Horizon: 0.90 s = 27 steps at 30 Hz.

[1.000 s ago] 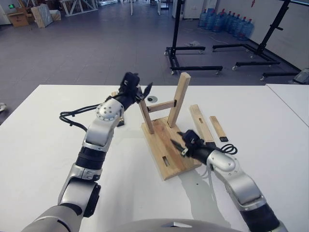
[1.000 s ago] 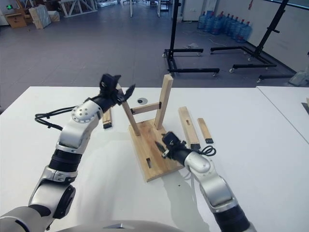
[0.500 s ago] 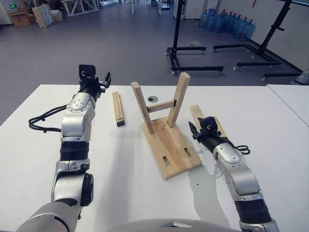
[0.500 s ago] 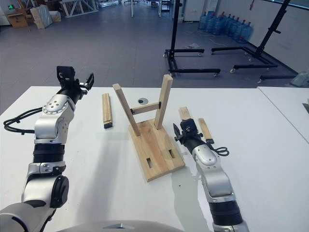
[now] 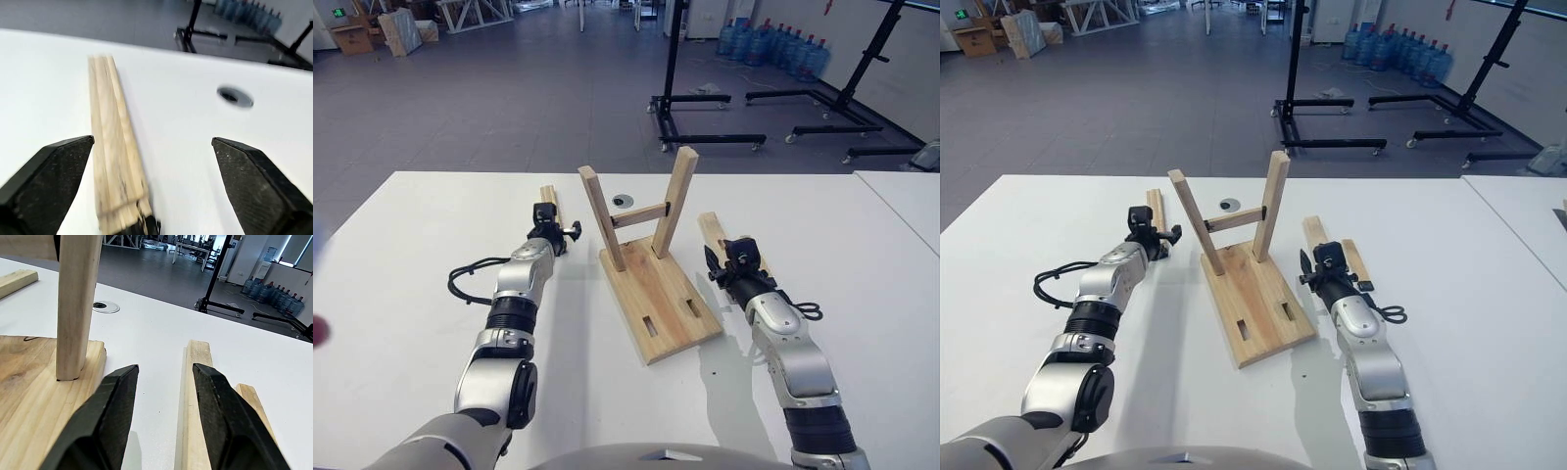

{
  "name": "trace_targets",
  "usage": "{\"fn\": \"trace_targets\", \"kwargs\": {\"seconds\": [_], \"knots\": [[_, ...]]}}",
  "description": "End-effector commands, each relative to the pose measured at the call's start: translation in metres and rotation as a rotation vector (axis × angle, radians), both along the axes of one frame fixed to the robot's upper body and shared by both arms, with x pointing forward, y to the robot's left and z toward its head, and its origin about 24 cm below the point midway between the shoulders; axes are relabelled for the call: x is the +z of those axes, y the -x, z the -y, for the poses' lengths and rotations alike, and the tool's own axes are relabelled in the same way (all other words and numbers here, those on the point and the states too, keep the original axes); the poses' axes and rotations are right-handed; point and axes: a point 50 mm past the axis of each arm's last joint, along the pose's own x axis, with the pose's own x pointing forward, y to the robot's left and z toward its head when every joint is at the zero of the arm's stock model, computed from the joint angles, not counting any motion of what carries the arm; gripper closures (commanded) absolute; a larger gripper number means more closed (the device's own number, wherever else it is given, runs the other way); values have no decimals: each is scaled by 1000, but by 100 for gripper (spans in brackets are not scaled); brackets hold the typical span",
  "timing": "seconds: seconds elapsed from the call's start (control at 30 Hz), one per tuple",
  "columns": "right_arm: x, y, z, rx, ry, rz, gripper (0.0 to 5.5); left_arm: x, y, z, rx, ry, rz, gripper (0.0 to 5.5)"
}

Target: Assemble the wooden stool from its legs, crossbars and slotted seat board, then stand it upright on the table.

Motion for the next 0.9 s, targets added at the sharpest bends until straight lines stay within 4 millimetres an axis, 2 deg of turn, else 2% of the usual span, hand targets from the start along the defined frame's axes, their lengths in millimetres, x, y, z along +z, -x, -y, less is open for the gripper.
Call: {"fn": "trace_targets", "kwargs": {"seconds": [0.03,0.1,0.27,0.4,0.63,0.8,0.9], "knots": [[-4,3,3,-17,12,-19,345,-18,4,0,-17,-63,-87,109],[-4,3,3,-18,15,-20,345,-22,5,0,-10,-80,-101,109],[-6,7,3,-15,14,-29,345,-29,10,-6,22,-80,-121,172],[-7,8,2,-11,10,-34,345,-25,15,-20,71,-66,-74,236],[-9,8,-2,-14,-3,-34,345,-27,19,-18,36,-63,-70,342],[-8,8,-2,-25,-5,-30,345,-27,20,-21,34,-64,-71,351],[-8,7,-3,-24,-6,-30,345,-23,23,-21,29,7,-55,351]]}}
